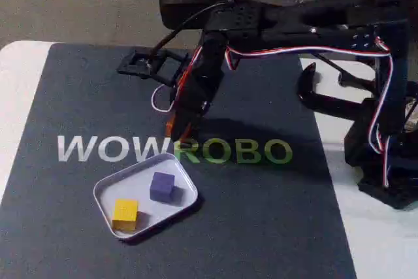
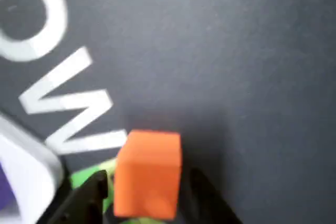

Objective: Move blocks one by one until all three blocks are in the tray.

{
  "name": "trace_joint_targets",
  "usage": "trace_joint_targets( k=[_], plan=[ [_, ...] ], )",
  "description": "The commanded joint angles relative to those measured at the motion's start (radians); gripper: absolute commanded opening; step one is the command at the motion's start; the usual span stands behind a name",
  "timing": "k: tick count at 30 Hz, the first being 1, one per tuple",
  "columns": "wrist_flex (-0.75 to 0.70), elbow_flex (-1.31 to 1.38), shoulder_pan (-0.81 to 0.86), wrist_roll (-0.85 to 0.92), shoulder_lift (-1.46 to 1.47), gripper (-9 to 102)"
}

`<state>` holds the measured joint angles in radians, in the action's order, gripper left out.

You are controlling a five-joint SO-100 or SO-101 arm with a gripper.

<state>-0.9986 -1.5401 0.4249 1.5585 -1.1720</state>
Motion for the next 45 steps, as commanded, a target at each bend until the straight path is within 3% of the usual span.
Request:
trace_joint_targets(
  k=[1, 12, 29, 45],
  plan=[
    [0.005, 0.061, 0.009, 0.005, 0.003, 17],
    [0.005, 0.084, 0.015, 0.009, 0.029, 16],
    [0.009, 0.091, 0.002, 0.012, 0.015, -1],
    [0.0, 0.08, -0.135, -0.08, -0.218, -1]
  ],
)
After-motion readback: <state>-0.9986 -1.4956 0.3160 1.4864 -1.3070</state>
